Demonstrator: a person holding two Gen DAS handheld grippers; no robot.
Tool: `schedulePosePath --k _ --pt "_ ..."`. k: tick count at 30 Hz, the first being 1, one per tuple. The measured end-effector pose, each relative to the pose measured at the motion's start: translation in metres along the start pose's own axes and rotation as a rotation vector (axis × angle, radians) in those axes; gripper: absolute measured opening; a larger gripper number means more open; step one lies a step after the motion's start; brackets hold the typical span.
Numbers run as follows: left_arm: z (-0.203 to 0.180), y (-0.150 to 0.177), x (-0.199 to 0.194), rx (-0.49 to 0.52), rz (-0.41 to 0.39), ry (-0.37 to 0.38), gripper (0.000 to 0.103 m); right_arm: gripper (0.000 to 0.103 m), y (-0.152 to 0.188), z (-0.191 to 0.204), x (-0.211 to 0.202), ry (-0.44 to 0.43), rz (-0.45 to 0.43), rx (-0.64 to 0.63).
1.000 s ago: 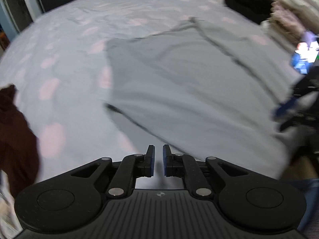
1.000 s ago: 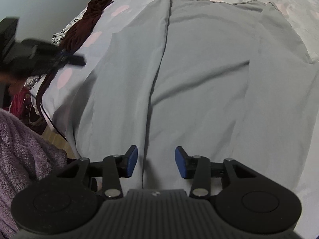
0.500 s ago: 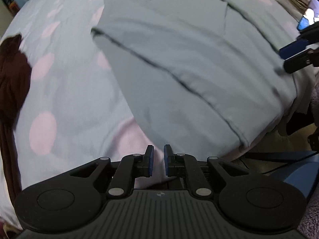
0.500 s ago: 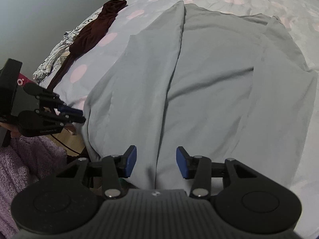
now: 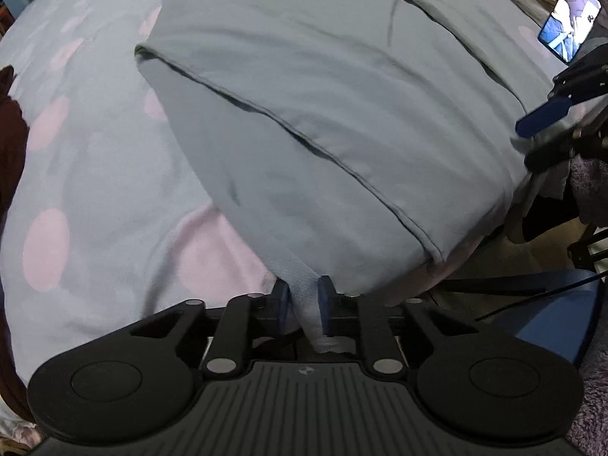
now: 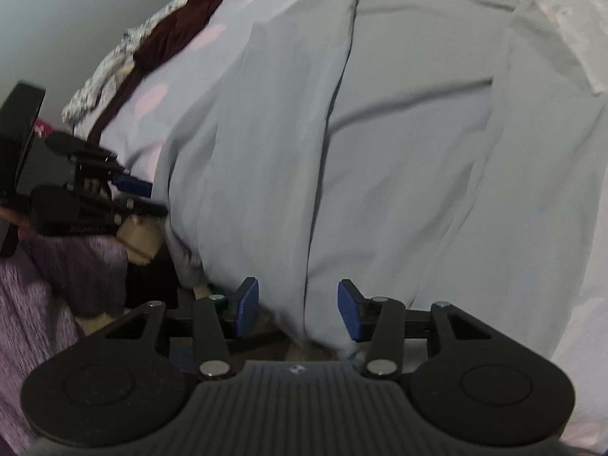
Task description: Fold clothes
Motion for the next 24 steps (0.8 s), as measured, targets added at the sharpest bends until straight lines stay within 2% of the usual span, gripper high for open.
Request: schedulePosePath --k 1,4,7,12,15,18,21,24 --pt "-0.001 0.000 -0.001 0.004 0.000 -0.001 0.005 0.050 0.001 0.001 0.003 -0.002 0.012 -0.007" --pt "0.004 0.003 -0.003 -0.017 0.033 -0.016 0.001 0.050 0.004 0.003 0.012 -0.012 0.041 -0.011" --pt "0.015 0.008 0.002 -0.044 0.082 -0.072 0.001 0.050 0.006 0.001 0.015 -0.009 0.053 -0.008" --pt "0.019 0.010 -0.004 -0.085 0.076 -0.065 0.001 0.050 0.005 0.001 0.014 -0.009 0.051 -0.003" --pt "0.011 0.013 -0.015 -0.088 0.062 -0.039 0.001 0.050 0.006 0.001 0.013 -0.018 0.058 -0.006" --pt "-0.004 0.014 -0.029 -0.080 0.015 0.034 0.003 0.050 0.006 0.001 0.015 -0.036 0.068 -0.014" --pt "-0.024 0.011 -0.033 -0.064 -0.028 0.129 0.016 0.050 0.006 0.003 0.019 -0.049 0.084 -0.030" --pt "-0.048 0.007 -0.016 -0.023 -0.017 0.172 0.017 0.048 0.007 0.006 0.023 -0.057 0.099 -0.045"
Point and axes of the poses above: each gripper's, at about its wrist camera, not at the fingertips, and x roughly the way its jaws point, z to its left, y to its underside, the point moved 2 cm from there along x, roughly the way its jaws point, and after that the axes turned 10 degrees about -x, right-handed, at the moved point
